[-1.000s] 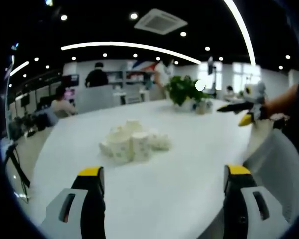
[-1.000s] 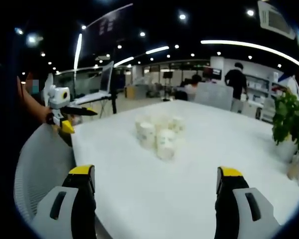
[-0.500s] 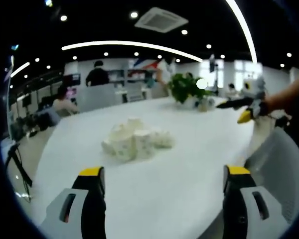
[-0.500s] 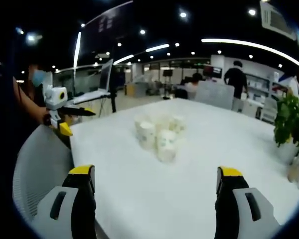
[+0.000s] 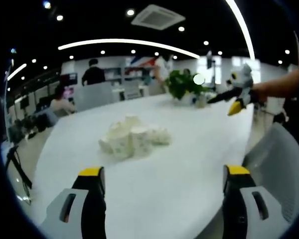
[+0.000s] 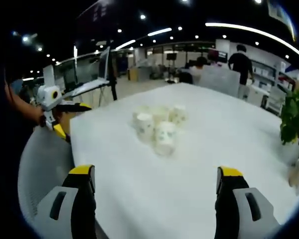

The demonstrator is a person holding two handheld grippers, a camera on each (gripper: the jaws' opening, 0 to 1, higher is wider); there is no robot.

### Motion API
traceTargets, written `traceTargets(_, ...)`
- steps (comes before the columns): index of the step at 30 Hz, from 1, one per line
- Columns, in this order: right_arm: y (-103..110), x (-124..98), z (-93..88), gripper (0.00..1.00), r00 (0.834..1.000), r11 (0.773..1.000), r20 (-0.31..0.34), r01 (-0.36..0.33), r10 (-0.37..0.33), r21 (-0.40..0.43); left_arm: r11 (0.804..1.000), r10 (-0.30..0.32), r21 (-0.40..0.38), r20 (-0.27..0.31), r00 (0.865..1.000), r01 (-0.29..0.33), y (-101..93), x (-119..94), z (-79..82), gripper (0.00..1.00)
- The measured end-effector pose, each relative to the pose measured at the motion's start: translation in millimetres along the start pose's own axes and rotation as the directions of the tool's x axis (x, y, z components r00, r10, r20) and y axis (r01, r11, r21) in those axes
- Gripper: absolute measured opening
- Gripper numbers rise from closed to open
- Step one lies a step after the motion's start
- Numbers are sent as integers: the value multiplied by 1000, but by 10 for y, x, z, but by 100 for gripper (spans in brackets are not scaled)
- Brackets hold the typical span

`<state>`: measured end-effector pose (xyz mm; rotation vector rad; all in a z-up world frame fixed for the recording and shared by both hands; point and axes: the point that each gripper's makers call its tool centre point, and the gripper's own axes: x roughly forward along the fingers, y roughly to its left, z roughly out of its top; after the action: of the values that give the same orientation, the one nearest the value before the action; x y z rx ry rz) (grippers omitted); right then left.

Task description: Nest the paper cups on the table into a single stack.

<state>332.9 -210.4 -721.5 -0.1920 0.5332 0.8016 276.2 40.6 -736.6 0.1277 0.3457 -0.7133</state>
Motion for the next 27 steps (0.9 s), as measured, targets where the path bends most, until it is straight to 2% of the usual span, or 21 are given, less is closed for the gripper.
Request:
traceTargets(4, -66, 78, 30, 100, 999, 1000, -40, -7, 7, -7, 1000, -3, -1, -5, 1000, 3, 2, 0, -12, 97)
traceTargets(10, -84, 220, 131, 100, 994, 998, -96, -54, 49, -43, 1000, 9, 9, 3, 1000, -9, 37, -8, 7, 97)
traceTargets(13, -63, 283, 154, 99, 986, 994, -142, -93, 84, -56, 1000, 10, -18, -32, 999, -11, 42, -2, -50, 97)
traceTargets(18, -158, 442, 256, 99, 981, 991, -176, -98, 81, -91, 1000, 19, -7, -24, 1000, -19, 62, -11, -37, 96)
traceTargets(20, -187, 482, 257, 97, 975, 991, -207, -98, 78, -91, 1000, 20, -3, -25, 999, -20, 66, -7, -41, 96)
traceTargets(27, -264, 697, 388, 95, 964, 987, -247, -124, 96, -100, 1000, 30, -3, -18, 999, -30, 99, -6, -35, 97)
